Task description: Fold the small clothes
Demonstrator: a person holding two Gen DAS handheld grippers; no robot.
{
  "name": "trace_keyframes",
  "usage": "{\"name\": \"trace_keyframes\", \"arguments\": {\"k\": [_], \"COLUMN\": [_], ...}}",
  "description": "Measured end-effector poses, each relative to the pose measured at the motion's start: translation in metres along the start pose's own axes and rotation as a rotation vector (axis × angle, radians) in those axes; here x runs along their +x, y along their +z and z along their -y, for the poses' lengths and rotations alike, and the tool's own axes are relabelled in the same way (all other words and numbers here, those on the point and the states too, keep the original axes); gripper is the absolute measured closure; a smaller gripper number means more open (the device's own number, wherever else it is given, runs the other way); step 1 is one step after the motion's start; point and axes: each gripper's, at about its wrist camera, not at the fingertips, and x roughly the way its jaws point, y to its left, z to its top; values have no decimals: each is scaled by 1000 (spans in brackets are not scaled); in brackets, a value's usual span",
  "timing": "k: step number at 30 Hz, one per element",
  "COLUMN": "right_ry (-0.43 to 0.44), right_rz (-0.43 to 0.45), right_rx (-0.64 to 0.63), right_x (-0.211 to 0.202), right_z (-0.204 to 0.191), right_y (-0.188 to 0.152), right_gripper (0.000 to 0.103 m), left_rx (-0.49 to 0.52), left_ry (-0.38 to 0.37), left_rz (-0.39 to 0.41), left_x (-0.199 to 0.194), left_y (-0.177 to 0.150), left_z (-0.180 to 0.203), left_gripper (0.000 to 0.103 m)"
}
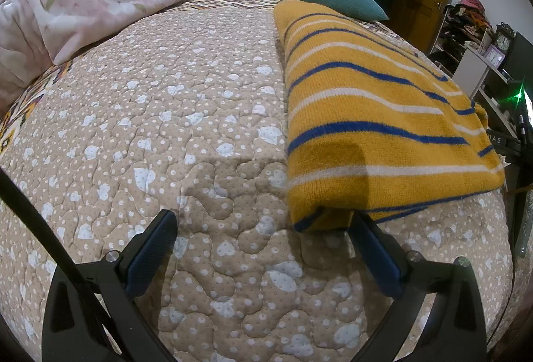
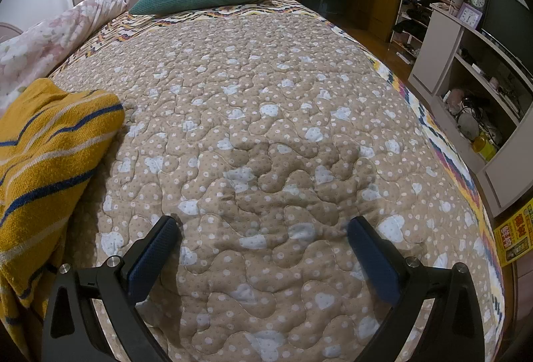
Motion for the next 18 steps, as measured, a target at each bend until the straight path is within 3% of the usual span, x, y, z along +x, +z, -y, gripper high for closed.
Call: {"name": "trace_keyframes", "arguments": {"k": [18], "right_ry": [-1], "right_rz": [0], "right_rx": [0], "right_x": [0], "right_z": [1], "right_y": [0], "right_gripper": [0], "left_rx": [-2], "left_ry": [-6], "left_rz": [1], "left_x": [1], "left_y": [0], "left_z": [0], "left_gripper": [0]}}
